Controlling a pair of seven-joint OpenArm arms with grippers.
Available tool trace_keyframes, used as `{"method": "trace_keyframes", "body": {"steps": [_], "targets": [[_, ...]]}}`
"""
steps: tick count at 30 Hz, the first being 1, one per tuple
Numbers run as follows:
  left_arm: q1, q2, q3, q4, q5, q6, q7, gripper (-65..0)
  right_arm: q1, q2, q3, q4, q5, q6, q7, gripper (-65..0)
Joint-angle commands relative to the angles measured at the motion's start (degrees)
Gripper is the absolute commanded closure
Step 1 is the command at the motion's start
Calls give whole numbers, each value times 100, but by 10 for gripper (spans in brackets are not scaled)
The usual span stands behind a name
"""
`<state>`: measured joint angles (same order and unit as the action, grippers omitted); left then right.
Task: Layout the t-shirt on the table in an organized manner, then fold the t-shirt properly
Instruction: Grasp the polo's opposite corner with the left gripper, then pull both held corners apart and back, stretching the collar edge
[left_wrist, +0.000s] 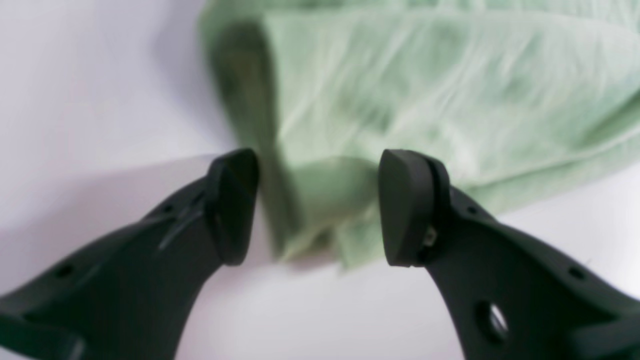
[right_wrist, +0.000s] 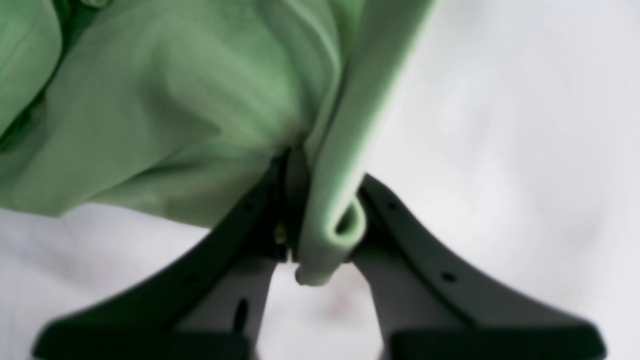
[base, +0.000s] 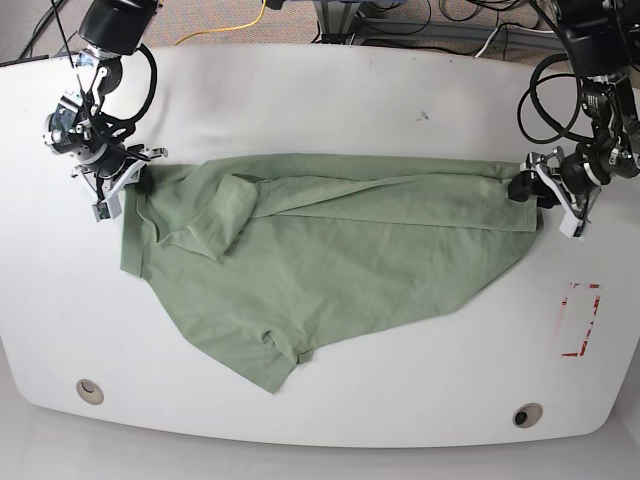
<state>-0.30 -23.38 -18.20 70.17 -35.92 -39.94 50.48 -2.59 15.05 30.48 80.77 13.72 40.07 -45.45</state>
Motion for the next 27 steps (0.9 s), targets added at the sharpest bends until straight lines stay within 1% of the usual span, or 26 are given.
{"method": "trace_keyframes", "body": {"steps": [1,2,3,5,6,10,15,17,21,27], "targets": [[34,-49,48,11,98,-6,196,-214,44,3,7,41,-92,-7,-101,-59],[34,-40,48,11,106,-6,196,-176,44,-15,7,50,-101,-7,-101,-59],[34,-32,48,3,115,-6,196,-122,44,-24,7,59,-101,-7,-101,-57],[34,-32,57,3,115,-6,205,-36,44,-32,7,59,-101,-7,-101,-57],[34,-32,57,3,115,-6,205,0,44,-32,7,59,-101,-7,-101,-57],[34,-32,57,20,115,-6,214,0,35,-50,7,59,-101,-7,-101,-55],[298,-67,57,337,115,-6,214,0,-18,-41,42,112,-101,-7,-136,-16],[430,-84,48,565,115,-6,214,0,-141,-41,42,200,-101,-7,-171,-10],[851,-295,39,1128,106,-6,346,0,-493,-67,60,692,-101,-7,-374,-10],[1273,-331,4,1831,106,-6,697,0,-1108,-94,69,1387,-101,-7,-585,-10]]}}
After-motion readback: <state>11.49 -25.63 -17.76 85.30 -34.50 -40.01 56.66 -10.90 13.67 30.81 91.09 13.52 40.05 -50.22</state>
